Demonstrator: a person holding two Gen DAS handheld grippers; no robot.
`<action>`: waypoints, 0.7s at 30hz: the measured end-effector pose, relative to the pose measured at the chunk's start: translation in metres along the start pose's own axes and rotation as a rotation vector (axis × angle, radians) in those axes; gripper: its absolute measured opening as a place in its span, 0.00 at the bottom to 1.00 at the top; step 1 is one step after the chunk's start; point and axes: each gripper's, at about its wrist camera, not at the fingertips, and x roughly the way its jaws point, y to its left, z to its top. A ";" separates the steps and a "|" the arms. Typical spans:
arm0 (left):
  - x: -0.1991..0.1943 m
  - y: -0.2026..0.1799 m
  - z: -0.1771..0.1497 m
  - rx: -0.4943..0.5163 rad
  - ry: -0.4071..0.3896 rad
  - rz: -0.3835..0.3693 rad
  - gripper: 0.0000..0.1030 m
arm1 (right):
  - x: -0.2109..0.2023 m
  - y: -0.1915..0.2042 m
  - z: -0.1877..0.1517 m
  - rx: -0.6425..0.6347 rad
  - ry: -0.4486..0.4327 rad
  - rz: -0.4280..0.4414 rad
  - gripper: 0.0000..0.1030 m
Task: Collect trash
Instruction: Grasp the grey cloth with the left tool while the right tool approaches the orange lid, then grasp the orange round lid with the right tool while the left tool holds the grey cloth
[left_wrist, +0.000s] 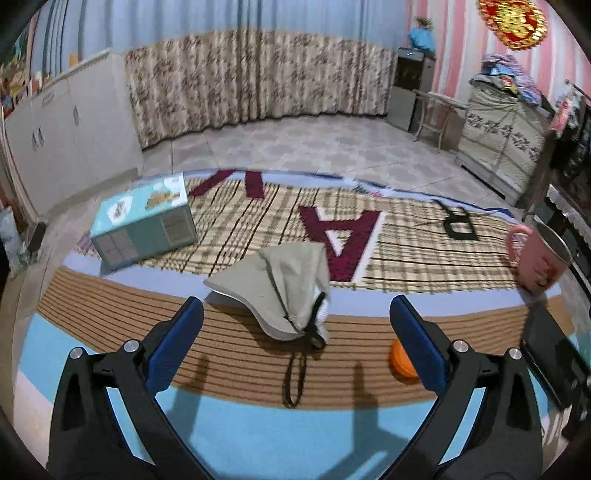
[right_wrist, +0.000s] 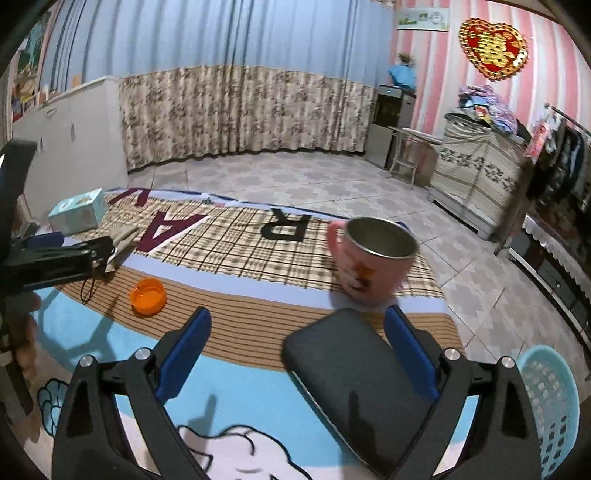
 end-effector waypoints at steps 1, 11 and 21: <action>0.006 0.003 0.001 -0.018 0.010 0.003 0.94 | 0.005 0.002 0.000 -0.001 0.012 0.010 0.90; 0.043 0.008 -0.001 -0.019 0.104 -0.009 0.42 | 0.024 0.004 -0.004 0.019 0.049 0.058 0.90; -0.011 0.033 -0.012 -0.006 0.055 0.023 0.22 | 0.023 0.021 -0.005 0.048 0.062 0.086 0.90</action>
